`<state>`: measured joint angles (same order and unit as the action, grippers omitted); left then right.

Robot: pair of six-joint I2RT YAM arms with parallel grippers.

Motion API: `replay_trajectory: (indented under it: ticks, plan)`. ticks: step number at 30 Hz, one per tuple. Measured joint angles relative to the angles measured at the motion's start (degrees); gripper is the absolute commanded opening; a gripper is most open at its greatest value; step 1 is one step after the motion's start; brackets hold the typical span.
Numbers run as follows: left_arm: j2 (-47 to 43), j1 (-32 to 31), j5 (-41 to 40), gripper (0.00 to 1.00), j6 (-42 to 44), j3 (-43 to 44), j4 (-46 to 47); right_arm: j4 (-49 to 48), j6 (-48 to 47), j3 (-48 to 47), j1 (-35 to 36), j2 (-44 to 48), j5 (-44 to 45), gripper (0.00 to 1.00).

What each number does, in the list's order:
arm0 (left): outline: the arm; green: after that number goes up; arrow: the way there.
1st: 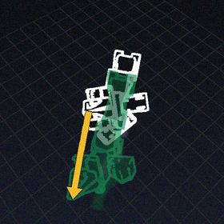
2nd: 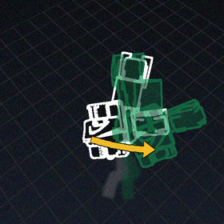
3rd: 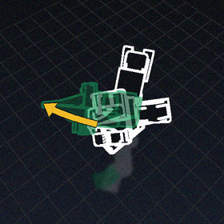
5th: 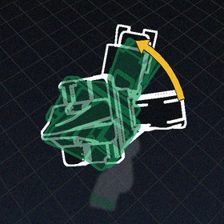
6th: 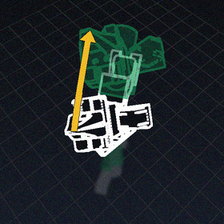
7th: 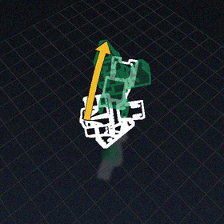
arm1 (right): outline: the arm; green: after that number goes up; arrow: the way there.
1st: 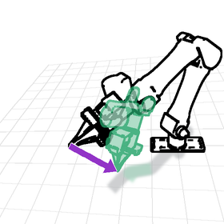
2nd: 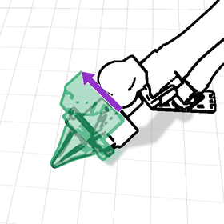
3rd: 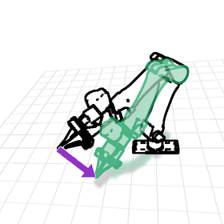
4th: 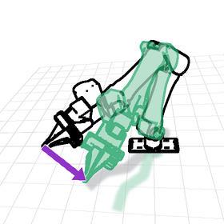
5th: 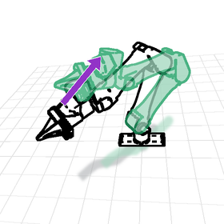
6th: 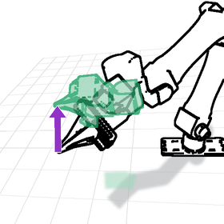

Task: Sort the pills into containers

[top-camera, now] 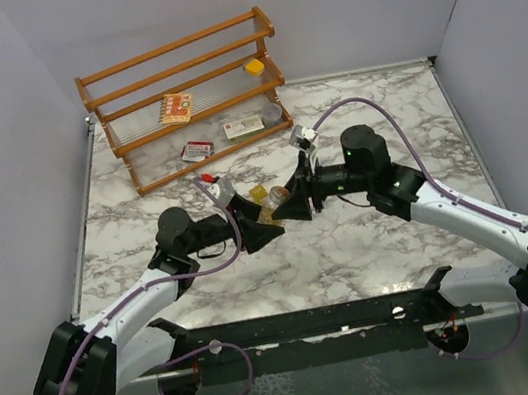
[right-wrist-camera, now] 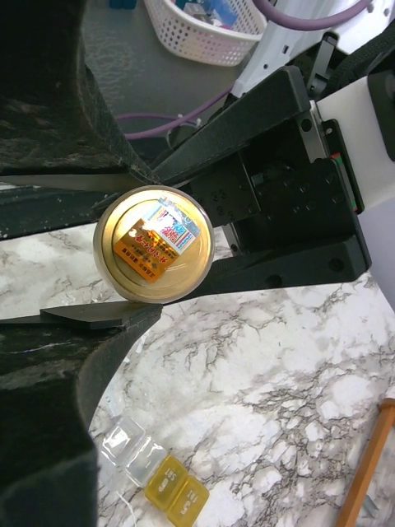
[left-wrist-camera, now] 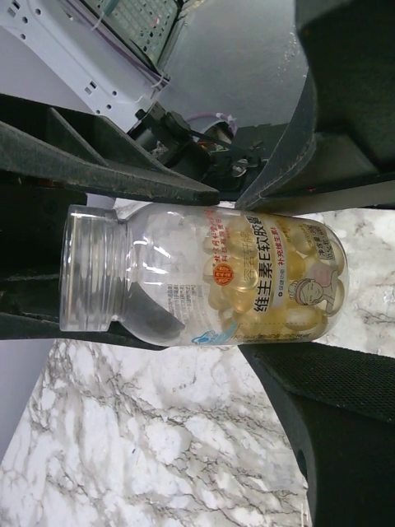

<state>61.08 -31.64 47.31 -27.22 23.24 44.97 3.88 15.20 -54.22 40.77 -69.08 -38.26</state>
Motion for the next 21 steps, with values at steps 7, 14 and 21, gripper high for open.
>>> replay_trajectory:
  ticks: [7,14,21]
  plan:
    - [-0.66,-0.07,0.0,0.45,0.2,0.0,-0.04,-1.38,0.57,0.35,-0.02,-0.02,-0.22,0.01]
    - [-0.66,-0.33,0.0,0.17,0.2,0.0,-0.11,-2.34,1.11,0.74,-0.02,-0.2,-0.61,0.01]
    - [-0.66,-0.33,-0.02,0.01,0.15,0.0,-0.44,-3.82,1.53,1.2,-0.31,-0.66,-1.27,0.01]
